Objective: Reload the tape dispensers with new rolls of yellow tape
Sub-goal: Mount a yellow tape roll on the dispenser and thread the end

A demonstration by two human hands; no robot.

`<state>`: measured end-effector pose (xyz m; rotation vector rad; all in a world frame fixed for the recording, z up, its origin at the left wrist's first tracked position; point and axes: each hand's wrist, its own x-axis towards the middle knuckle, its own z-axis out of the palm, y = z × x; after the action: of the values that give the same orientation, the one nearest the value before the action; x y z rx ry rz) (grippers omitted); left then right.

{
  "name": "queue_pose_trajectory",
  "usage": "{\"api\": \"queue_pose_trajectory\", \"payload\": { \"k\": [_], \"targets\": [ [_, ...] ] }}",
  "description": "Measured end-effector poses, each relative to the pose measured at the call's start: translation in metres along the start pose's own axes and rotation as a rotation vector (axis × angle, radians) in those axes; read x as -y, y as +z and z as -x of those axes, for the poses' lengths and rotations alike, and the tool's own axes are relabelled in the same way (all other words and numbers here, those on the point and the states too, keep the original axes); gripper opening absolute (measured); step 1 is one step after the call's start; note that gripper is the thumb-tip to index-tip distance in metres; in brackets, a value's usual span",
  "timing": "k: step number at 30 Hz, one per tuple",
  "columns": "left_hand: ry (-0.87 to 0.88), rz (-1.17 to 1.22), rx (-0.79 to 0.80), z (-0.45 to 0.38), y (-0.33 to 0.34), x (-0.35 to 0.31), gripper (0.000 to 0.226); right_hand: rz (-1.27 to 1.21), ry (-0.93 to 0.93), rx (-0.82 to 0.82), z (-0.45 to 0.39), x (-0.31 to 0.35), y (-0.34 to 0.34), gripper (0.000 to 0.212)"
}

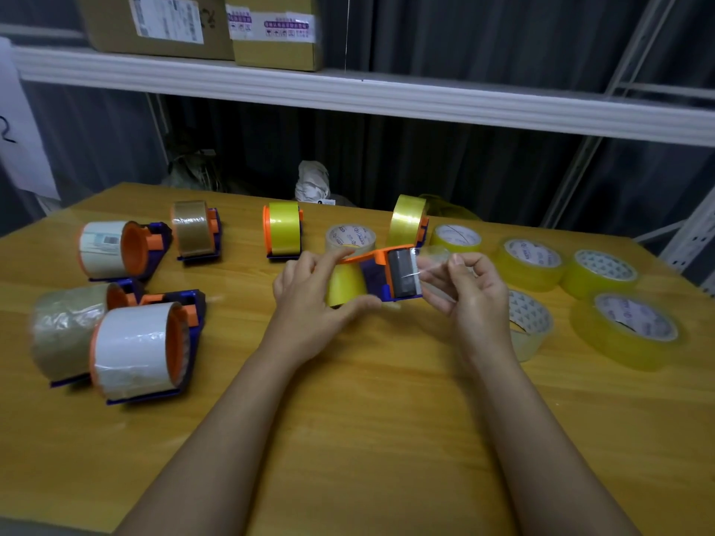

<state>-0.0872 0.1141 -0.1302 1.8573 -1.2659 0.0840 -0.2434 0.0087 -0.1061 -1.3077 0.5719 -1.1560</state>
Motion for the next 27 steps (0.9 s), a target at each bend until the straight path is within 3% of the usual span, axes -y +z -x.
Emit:
{"api": "queue_pose_trajectory", "payload": {
  "k": [3, 12, 22, 25, 27],
  "targets": [
    [0.051, -0.092, -0.014, 0.0, 0.001, 0.0, 0.089, 0.015, -0.032, -0.011, 0.001, 0.0, 0.001, 0.016],
    [0.095, -0.209, -0.04, -0.001, 0.002, 0.002, 0.064, 0.011, -0.069, 0.062, 0.005, 0.002, 0.003, 0.018],
    [0.076, -0.028, -0.041, -0.001, 0.001, 0.007, 0.064, -0.086, 0.014, 0.032, 0.003, 0.005, -0.001, 0.019],
    [0.086, 0.052, -0.043, -0.001, 0.0, 0.006, 0.06, -0.108, 0.046, -0.002, 0.001, 0.009, -0.003, 0.009],
    [0.084, 0.092, -0.038, -0.001, -0.003, 0.007, 0.057, -0.153, 0.058, -0.027, 0.0, 0.01, -0.004, 0.028]
  ]
}}
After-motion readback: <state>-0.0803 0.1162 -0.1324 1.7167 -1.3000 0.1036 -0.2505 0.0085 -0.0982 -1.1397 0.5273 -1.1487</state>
